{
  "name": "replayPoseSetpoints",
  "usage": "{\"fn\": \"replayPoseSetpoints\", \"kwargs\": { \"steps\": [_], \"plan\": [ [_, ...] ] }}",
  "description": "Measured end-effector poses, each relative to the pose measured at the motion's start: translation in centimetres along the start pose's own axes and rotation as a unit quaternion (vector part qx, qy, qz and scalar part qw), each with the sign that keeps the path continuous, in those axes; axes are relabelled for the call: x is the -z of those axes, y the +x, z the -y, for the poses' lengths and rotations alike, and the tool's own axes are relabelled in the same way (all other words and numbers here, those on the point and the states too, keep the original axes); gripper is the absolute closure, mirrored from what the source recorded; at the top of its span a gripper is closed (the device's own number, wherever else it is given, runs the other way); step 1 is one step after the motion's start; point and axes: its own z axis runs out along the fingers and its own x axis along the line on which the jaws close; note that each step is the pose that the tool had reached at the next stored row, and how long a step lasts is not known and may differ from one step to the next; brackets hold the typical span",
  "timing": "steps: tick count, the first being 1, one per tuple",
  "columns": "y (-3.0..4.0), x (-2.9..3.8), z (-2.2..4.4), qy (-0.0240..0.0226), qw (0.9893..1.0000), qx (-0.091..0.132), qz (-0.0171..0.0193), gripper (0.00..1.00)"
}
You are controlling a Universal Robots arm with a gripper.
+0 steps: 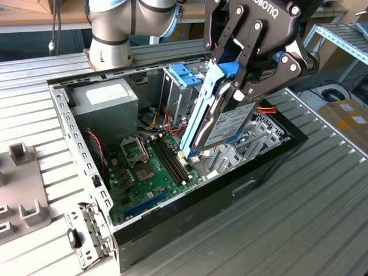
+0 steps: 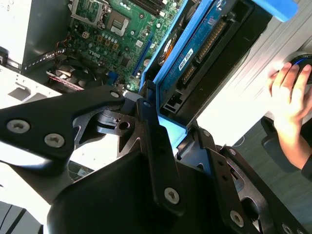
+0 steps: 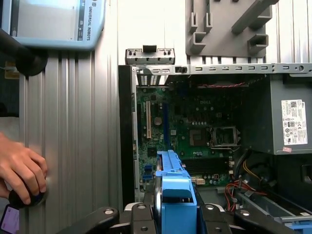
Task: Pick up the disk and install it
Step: 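Pick up the disk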
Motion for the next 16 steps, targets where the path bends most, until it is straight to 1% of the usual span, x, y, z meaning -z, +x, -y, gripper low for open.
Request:
{"fn": "replayPoseSetpoints", "kwargs": {
  "steps": [16],
  "plan": [
    [-0.01, -0.15, 0.99, 0.0000, 1.0000, 0.000, 0.0000, 0.63]
  ]
}}
